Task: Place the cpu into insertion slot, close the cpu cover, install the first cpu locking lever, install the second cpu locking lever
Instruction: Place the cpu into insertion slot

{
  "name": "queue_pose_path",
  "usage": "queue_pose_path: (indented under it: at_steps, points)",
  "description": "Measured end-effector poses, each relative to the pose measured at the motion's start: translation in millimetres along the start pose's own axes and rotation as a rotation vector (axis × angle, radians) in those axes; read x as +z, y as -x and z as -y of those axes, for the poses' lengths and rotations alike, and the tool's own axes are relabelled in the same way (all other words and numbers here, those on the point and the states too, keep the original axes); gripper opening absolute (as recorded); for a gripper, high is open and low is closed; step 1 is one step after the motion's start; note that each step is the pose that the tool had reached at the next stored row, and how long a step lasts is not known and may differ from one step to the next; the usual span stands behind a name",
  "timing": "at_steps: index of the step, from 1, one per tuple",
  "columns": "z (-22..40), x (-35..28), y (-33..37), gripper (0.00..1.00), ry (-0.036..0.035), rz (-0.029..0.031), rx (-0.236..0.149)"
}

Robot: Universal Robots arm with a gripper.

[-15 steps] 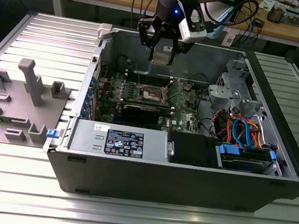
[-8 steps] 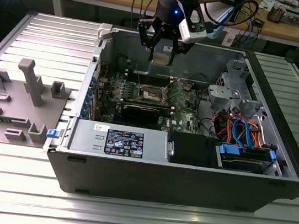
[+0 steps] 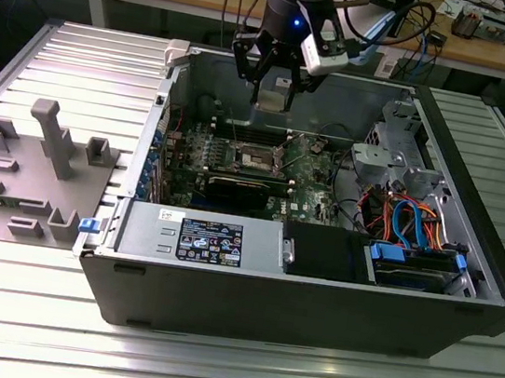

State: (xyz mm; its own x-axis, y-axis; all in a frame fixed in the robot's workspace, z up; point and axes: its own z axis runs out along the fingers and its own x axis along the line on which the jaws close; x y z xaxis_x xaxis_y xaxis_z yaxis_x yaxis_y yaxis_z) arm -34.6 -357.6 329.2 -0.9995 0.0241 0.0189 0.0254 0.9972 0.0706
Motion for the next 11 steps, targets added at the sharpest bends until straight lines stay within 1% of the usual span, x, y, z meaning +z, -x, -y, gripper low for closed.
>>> queue_pose_path:
  at_steps: [11]
  points:
    - [0.2, 2.1, -0.3, 0.55, -0.0002, 0.0, 0.0]
